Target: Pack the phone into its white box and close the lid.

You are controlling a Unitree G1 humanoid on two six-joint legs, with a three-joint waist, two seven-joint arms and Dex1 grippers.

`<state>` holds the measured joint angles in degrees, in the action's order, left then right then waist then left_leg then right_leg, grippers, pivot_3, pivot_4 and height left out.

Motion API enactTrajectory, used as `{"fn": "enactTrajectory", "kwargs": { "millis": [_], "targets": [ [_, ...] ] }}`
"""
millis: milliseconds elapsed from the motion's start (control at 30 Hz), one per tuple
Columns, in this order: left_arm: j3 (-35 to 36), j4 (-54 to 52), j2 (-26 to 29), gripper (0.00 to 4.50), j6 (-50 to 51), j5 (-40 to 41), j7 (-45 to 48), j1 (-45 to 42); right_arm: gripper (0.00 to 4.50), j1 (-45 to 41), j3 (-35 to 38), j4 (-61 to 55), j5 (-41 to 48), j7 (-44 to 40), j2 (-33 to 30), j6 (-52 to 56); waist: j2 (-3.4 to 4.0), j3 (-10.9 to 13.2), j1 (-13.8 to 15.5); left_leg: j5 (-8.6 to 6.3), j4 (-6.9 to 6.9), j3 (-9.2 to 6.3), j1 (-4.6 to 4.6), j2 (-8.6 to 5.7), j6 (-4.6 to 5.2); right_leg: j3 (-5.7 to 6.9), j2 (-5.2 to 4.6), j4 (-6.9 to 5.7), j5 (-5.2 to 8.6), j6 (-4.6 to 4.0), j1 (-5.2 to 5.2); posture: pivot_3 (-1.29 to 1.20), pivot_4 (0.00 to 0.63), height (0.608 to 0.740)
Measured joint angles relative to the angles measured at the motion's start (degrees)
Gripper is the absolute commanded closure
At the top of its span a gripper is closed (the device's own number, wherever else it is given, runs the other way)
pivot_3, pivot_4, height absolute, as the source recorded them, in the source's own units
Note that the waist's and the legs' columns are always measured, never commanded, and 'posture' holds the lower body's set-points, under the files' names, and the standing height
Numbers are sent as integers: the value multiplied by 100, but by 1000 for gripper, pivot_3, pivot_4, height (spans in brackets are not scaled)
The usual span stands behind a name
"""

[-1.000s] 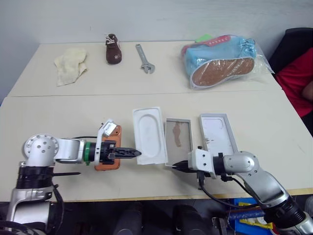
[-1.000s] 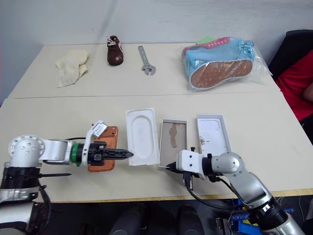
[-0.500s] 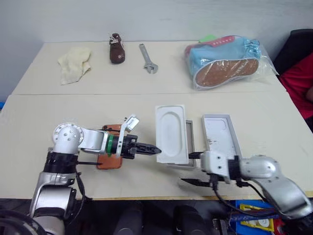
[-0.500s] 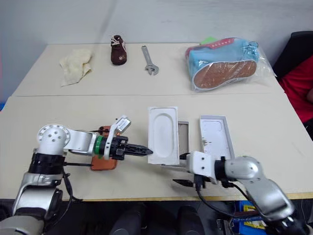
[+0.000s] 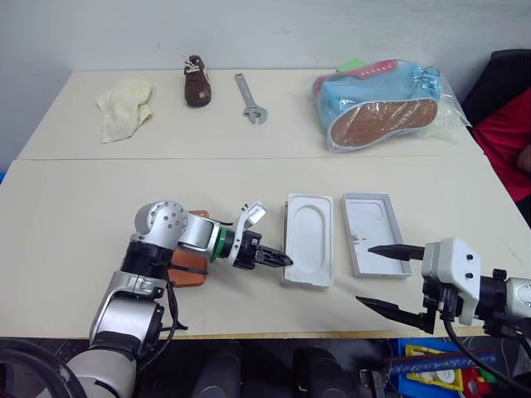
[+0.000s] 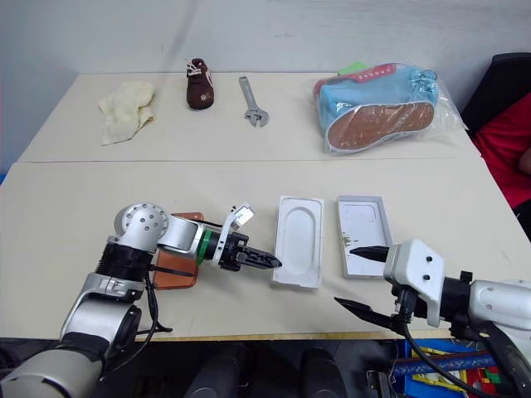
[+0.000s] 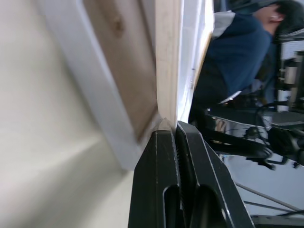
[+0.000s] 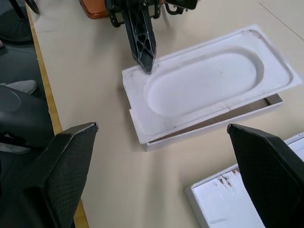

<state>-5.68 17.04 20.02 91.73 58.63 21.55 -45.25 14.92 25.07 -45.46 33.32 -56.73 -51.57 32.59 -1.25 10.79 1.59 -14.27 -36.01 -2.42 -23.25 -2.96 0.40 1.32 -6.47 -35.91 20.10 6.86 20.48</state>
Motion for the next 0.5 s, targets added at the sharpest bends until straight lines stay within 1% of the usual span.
{"fn": "enactTrajectory", "kwargs": {
  "millis": [133, 233, 433, 500],
  "targets": [
    [37, 86, -118, 4500, -60, -324, 159, -66, 33, 43, -13, -29, 6, 138, 36, 2, 0, 0, 9, 0, -1, 0, 0, -1, 0, 2, 0, 0, -1, 1, -2, 0, 150, 740],
    [64, 101, -129, 3835, -4, -431, 337, -67, 0, 75, -34, -28, -7, 198, 36, 0, 0, 0, 2, 0, -1, 0, 1, 0, 0, 2, 1, -1, -1, 1, -2, 0, 150, 740],
    [37, -66, -97, 2004, 43, -446, 696, -95, 0, 47, -234, -20, -12, 264, 36, -7, 0, 0, 4, 0, -1, -1, 1, 0, -1, 1, 0, 0, -1, 1, -3, 0, 150, 740],
    [-21, -169, 42, 1433, 57, -393, 841, -101, 0, -11, -246, -4, -16, 266, 35, -21, 0, 0, -13, 0, -1, -1, 2, 1, -2, 1, 1, -1, -1, 1, -2, 0, 150, 740]
  ]
}}
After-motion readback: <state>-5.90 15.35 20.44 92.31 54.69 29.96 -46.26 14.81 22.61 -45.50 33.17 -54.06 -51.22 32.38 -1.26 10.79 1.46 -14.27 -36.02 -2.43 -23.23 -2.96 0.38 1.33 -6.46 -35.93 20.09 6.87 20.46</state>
